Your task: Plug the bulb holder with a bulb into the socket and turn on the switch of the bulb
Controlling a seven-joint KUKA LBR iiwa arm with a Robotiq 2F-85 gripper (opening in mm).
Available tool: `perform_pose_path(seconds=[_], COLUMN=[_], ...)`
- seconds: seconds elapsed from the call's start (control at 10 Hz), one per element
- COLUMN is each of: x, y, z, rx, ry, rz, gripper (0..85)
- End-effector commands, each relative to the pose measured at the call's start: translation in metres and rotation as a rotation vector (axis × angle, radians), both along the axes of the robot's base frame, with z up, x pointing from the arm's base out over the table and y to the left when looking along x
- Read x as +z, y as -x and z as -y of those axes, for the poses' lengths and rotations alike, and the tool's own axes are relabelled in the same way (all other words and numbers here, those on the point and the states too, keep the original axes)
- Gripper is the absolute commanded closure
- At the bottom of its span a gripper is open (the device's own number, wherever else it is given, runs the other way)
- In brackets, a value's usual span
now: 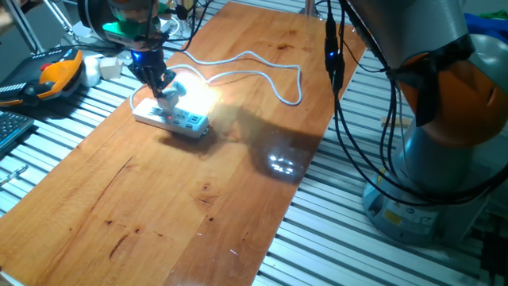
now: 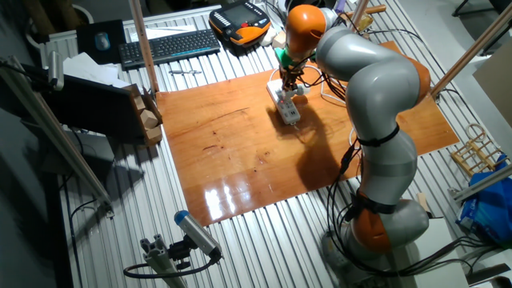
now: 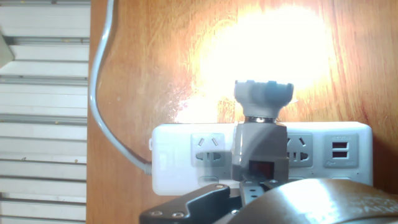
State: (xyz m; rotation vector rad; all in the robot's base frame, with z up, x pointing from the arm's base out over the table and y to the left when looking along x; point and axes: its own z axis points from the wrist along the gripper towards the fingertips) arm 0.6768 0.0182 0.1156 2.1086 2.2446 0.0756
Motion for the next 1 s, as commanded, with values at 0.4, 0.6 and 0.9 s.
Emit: perform_pose_path(seconds=[0.4,0.6,0.9], x=[-0.003,0.001,0.011], y=[0.0008,0.0007,0.0008], z=[0.000,-0.001,-0.003], rx=[-0.002,-0.002,0.001], ry=[-0.002,0.006,0.012], rz=[0.002,-0.010,-0.022], gripper=[85.0,85.0,85.0])
